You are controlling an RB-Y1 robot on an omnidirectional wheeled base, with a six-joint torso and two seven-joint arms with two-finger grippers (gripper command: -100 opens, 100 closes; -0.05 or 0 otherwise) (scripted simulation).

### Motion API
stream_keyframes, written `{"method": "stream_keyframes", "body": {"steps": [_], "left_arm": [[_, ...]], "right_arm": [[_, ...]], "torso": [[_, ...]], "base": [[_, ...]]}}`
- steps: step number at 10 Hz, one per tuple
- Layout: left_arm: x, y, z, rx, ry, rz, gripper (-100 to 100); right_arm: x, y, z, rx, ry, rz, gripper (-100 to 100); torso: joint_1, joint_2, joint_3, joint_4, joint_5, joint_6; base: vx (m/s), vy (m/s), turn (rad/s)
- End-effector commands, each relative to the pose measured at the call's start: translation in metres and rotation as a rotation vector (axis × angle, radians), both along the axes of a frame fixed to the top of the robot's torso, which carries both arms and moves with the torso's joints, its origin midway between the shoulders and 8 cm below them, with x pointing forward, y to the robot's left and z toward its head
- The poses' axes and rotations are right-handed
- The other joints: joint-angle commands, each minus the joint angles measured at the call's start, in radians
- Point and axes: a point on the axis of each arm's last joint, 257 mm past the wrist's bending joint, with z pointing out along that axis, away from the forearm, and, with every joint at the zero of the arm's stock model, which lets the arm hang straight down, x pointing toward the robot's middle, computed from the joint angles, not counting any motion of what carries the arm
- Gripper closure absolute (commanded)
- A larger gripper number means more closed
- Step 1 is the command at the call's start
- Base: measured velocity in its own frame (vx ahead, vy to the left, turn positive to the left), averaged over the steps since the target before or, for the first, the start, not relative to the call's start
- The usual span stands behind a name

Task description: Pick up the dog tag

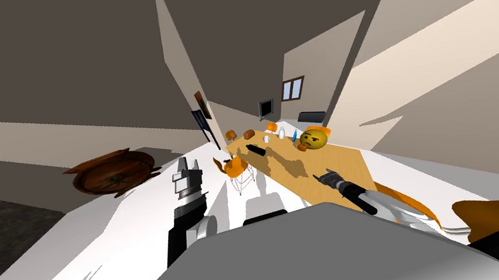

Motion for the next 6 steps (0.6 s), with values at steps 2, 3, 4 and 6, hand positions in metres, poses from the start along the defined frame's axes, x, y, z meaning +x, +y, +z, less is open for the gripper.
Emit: {"method": "stream_keyframes", "body": {"steps": [2,3,4,6], "left_arm": [[0.000,0.000,0.000,0.000,0.000,0.000,0],[0.000,0.000,0.000,0.000,0.000,0.000,0],[0.000,0.000,0.000,0.000,0.000,0.000,0],[0.000,0.000,0.000,0.000,0.000,0.000,0]], "right_arm": [[-0.018,-0.017,-0.023,-0.063,0.074,-0.017,-100],[-0.018,-0.017,-0.023,-0.063,0.074,-0.017,-100],[-0.030,-0.028,-0.034,-0.096,0.117,-0.024,-100],[-0.056,-0.045,-0.053,-0.153,0.197,-0.034,-100]], "torso": [[0.001,0.000,0.000,0.000,0.000,0.001],[0.002,0.000,0.000,0.000,0.000,0.000],[0.002,0.000,0.000,0.000,0.000,0.001],[0.001,0.000,0.000,0.000,0.000,0.000]], "base": [[0.009,-0.029,0.070],[0.004,-0.016,0.073],[0.002,-0.017,0.146],[0.004,-0.033,0.171]]}}
